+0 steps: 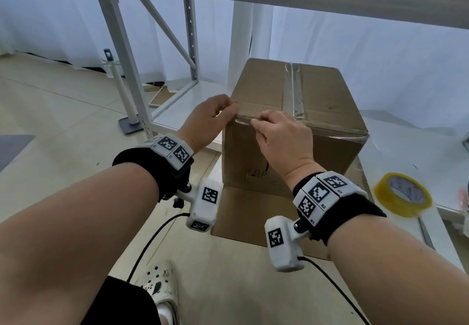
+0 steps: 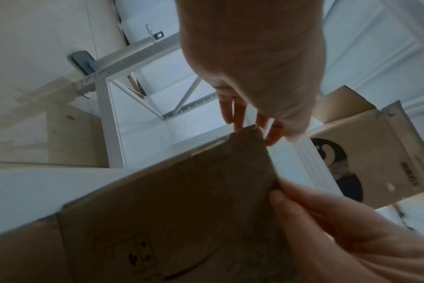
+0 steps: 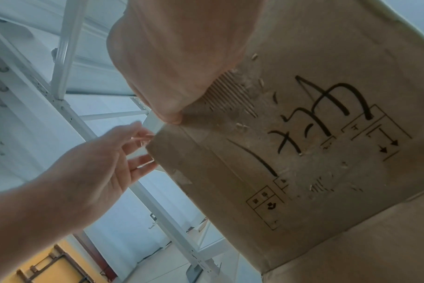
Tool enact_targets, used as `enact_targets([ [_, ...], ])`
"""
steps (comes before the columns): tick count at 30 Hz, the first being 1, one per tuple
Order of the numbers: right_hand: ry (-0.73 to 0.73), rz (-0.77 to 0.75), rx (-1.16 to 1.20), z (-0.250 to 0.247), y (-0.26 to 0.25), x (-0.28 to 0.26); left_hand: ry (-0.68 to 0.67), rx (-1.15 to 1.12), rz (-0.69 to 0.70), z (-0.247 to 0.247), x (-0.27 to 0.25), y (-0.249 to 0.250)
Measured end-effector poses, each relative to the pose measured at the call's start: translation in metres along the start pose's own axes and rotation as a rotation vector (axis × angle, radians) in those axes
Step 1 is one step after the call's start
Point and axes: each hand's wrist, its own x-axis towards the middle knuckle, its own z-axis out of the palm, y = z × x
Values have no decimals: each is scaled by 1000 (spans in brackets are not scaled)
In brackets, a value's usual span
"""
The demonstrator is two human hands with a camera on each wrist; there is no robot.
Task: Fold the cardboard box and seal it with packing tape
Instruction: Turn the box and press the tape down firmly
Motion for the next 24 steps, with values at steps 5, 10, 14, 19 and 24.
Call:
enact_targets([
  [5,-26,-40,-51,2,1,-4,-8,201,144,1,7,-11],
  [10,-208,79,142,-8,8,8,-25,242,191,-3,2,-25],
  [14,-265,209,10,-9,4,24,-18,274,208,-2,2,-24],
  [19,-384,253,-239,2,-3,20,-60,436,254,-5,-1,-28],
  [24,-466,175,-275,-3,1,13,-48,450,267,-8,1,-25],
])
